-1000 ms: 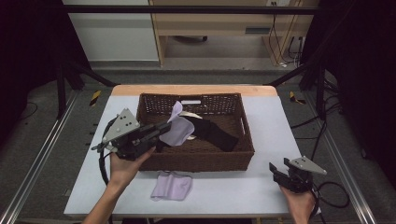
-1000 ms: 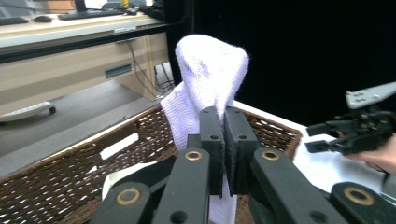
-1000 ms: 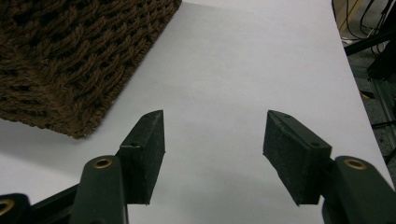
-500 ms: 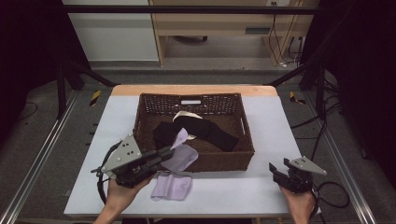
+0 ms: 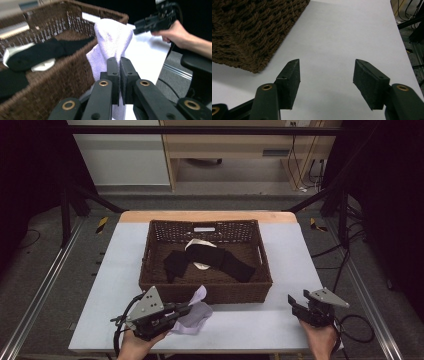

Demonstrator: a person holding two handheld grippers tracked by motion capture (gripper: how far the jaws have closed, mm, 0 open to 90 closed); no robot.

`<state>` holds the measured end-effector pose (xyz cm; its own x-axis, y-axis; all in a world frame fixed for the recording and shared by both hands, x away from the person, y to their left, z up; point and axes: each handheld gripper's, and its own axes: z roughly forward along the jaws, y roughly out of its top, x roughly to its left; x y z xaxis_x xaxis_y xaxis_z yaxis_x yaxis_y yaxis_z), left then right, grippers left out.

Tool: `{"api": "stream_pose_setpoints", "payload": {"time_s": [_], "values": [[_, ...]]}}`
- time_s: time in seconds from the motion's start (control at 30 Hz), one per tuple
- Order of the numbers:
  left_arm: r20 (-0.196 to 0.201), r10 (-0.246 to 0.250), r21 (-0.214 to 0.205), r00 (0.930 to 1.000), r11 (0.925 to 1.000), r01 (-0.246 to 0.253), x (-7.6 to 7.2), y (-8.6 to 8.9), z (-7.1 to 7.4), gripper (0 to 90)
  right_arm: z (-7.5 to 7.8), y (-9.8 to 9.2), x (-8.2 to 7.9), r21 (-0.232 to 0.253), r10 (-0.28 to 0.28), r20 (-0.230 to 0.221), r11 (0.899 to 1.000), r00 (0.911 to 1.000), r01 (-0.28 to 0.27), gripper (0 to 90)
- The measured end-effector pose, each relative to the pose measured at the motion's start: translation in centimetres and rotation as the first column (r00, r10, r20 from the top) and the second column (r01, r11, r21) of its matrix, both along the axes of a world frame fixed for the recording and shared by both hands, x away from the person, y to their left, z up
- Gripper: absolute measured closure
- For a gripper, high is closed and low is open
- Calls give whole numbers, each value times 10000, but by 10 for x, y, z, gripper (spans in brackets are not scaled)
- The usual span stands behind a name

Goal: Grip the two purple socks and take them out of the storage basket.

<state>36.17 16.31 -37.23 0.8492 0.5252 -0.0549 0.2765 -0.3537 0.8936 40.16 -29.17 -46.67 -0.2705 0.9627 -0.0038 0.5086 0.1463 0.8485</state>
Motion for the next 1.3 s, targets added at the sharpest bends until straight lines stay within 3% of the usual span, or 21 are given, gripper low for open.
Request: {"api": "stream_pose_setpoints", "payload": {"time_s": [0.3, 0.5, 0.9, 1.03, 1.13, 1.3], "values": [[-835, 85, 921, 9965, 9957, -8, 9, -9, -34, 862, -1, 1, 0, -31, 69, -23, 10000, 10000, -69, 385], [-1443, 268, 1257, 9892, 9920, -85, 19, -12, -55, 862, -2, 1, 0, -46, 103, -21, 9999, 9999, -103, 381], [-1668, 763, 1873, 9830, 9813, -444, 31, -15, -74, 847, -5, 2, 2, -88, 125, -171, 9999, 9998, -126, 373], [-1725, 854, 1928, 9813, 9799, -514, 31, -16, -75, 756, -6, 3, 3, -69, 130, -239, 9999, 9996, -132, 369], [-1818, 898, 1746, 9792, 9829, -578, 32, -13, -73, 681, -6, 3, 3, -86, 122, -242, 9999, 9996, -124, 361], [-1643, 1440, 1459, 9758, 9820, -1204, 29, -3, -65, 539, -6, 1, 2, -47, 82, -235, 10000, 9997, -83, 354]]}}
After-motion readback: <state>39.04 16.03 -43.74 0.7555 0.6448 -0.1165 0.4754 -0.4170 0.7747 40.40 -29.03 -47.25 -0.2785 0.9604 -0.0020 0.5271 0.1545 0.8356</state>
